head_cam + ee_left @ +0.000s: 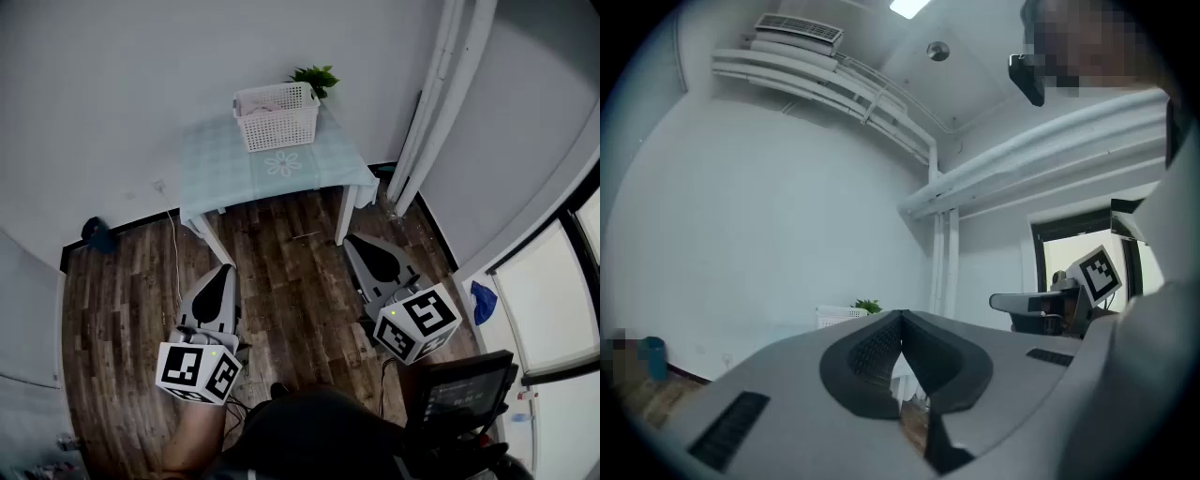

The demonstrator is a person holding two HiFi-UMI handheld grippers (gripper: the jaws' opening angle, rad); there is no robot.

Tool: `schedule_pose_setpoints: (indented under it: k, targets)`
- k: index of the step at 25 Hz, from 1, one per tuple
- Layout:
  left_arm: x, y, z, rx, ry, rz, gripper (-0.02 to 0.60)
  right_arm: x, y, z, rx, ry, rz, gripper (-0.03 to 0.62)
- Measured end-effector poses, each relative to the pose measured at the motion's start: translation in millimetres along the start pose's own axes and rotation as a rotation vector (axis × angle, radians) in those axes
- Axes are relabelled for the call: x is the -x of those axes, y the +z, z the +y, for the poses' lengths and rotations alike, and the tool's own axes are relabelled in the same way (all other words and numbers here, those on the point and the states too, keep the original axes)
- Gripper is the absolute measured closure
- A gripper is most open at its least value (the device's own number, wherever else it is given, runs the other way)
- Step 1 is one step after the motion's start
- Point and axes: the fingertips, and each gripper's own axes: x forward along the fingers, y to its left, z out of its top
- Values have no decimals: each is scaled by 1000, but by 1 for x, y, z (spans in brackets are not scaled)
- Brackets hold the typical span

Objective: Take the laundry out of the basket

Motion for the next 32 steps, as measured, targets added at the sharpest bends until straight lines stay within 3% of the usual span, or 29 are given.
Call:
schedule_pose_setpoints:
  k: [7,12,17,22,32]
  targets:
    - [-1,0,0,-27,-1,17,572,-7,3,10,18,19,3,579]
    - [6,6,9,-11,53,-21,572,-10,2,20,39,25,5,579]
    - [16,5,16,10,20,-11,572,-16,2,32,22,-2,8,579]
    - [27,-7,32,29,7,-9,572,-29,-12,58,131,8,48,577]
    - [33,-19,81,87,-36,-2,572,-65,-22,80,106,-28,71,577]
